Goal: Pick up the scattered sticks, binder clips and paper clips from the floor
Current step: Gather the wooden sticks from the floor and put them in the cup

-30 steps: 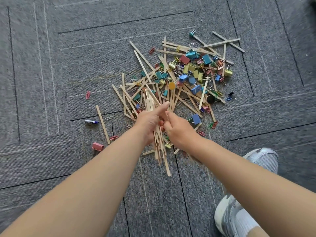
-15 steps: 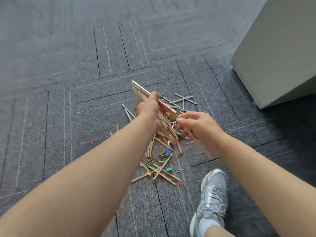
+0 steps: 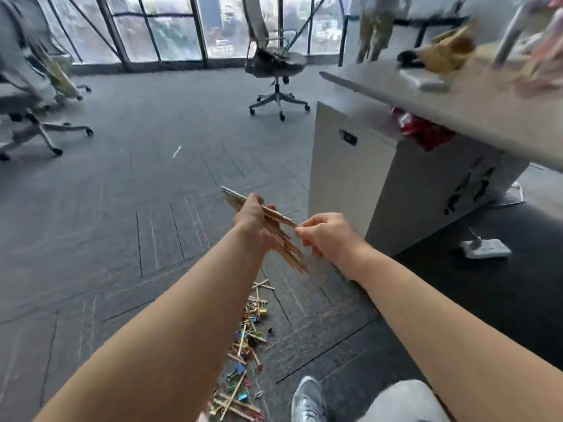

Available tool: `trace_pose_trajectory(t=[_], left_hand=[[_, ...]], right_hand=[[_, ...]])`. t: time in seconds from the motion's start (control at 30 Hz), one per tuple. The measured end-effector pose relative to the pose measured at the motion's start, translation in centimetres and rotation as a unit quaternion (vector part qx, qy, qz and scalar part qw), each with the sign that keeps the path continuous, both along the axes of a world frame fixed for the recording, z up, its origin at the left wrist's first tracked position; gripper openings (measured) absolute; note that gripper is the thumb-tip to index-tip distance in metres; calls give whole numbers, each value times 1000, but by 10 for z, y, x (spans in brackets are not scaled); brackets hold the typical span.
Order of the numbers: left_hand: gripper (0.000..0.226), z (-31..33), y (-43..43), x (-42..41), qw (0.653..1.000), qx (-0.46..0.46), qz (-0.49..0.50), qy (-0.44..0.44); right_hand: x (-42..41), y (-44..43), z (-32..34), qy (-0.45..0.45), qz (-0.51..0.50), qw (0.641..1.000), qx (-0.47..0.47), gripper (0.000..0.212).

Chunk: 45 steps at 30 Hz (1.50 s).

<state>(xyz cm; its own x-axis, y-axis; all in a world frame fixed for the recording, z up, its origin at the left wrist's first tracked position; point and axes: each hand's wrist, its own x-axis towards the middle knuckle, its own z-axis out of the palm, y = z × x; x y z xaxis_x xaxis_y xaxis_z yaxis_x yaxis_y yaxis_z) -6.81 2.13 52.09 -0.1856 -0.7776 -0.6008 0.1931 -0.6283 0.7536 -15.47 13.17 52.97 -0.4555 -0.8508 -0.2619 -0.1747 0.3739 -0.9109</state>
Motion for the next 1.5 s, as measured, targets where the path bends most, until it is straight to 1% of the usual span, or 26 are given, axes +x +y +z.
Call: trace_pose_trajectory(t=[0.13,0.2,0.27,0.4,0.47,0.53,0.6,0.8,0.9,1.0,1.03,1.07,1.1,1.13,1.17,1.2,1.23,1.27,1.3,1.33,1.43,1.5], left_hand=[[28,56,49,-4,998,-17,-17,50],[30,83,79,-4,994,-12,-40,103],[31,104,109,-3,987,-1,-55,153],[31,113,134,-20,975,3,-92,203],[29,103,133,-42,972,7,-85,220],[28,96,130,-71,966,9,-57,253],[28,86,127,-104,968,10,-38,249],[30,92,136,-201,975,-2,-62,211],[31,109,140,-240,970,1,-52,236],[32,130,143,-275,963,5,-78,259],[32,138,143,-288,960,7,-87,266],[32,147,144,-303,957,7,-94,273],[32,157,146,-318,955,2,-101,278],[31,167,149,-332,953,-8,-113,280],[30,177,154,-347,953,-21,-126,276],[28,187,159,-361,952,-36,-138,269],[24,194,165,-376,952,-53,-149,262],[20,201,171,-390,950,-68,-161,260],[18,206,178,-405,946,-80,-174,260],[18,209,185,-420,943,-88,-185,262],[18,214,203,-461,938,-119,-193,262],[14,216,213,-486,935,-147,-190,261]], right_hand=[[0,44,54,12,-28,1000,-5,12],[7,65,79,25,-43,999,-1,13],[11,85,101,57,-44,997,13,18],[0,115,127,90,-31,995,31,23],[-15,122,127,105,-46,993,37,22],[-37,126,122,113,-80,990,24,19],[-60,130,113,108,-118,987,14,23],[-141,144,110,150,-187,971,3,30],[-180,156,128,167,-170,971,2,34],[-212,171,151,177,-105,978,-14,38],[-226,175,157,188,-112,975,-31,42],[-243,181,163,203,-159,964,-69,45],[-261,186,169,223,-246,935,-122,45],[-283,193,173,252,-352,885,-174,43],[-307,200,176,290,-446,820,-209,41],[-328,209,178,328,-516,759,-225,37],[-346,217,177,358,-556,712,-236,35],[-363,222,172,377,-569,690,-240,38],[-378,226,163,387,-567,687,-238,44],[-390,228,152,390,-556,697,-231,49],[-413,226,119,395,-505,744,-185,62],[-432,222,109,365,-516,762,-139,78]])
